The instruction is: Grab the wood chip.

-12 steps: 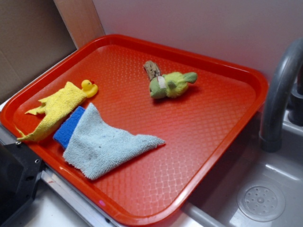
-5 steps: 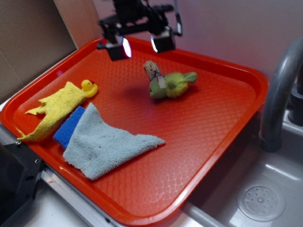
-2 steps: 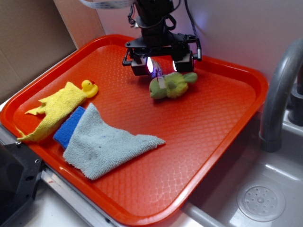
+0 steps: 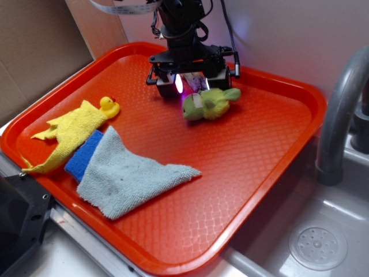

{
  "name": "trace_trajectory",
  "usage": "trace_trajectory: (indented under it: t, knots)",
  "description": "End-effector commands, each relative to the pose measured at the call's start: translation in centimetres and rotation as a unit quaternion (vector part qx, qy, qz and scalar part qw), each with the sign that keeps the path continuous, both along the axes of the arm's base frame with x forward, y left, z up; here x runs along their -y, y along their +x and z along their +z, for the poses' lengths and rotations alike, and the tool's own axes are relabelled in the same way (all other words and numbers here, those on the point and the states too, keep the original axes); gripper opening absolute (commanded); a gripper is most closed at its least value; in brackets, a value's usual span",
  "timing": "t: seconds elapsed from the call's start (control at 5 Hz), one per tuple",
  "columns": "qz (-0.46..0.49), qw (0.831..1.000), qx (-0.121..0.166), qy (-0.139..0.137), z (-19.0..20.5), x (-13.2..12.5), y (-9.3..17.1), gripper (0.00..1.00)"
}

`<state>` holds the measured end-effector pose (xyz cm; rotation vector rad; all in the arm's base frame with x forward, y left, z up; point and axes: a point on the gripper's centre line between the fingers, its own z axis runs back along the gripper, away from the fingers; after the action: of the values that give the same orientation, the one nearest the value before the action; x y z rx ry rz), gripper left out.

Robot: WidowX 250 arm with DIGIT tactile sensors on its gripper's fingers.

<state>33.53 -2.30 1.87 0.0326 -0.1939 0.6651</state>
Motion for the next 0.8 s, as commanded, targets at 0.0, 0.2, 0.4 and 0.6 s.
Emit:
trace_trajectory:
  t: [0.0, 0.2, 0.4, 0.6]
  knots:
    - [-0.013, 1.000, 0.015, -0.003, 1.4, -3.8, -1.5, 1.00]
    - [-0.006, 1.000, 0.014, -0.005, 1.8, -4.1, -2.0, 1.00]
    - [0.004, 1.000, 0.003, -0.011, 2.2, -4.1, -1.0, 1.00]
    - [0.011, 1.000, -0.002, -0.012, 2.3, -4.2, -0.3, 1.00]
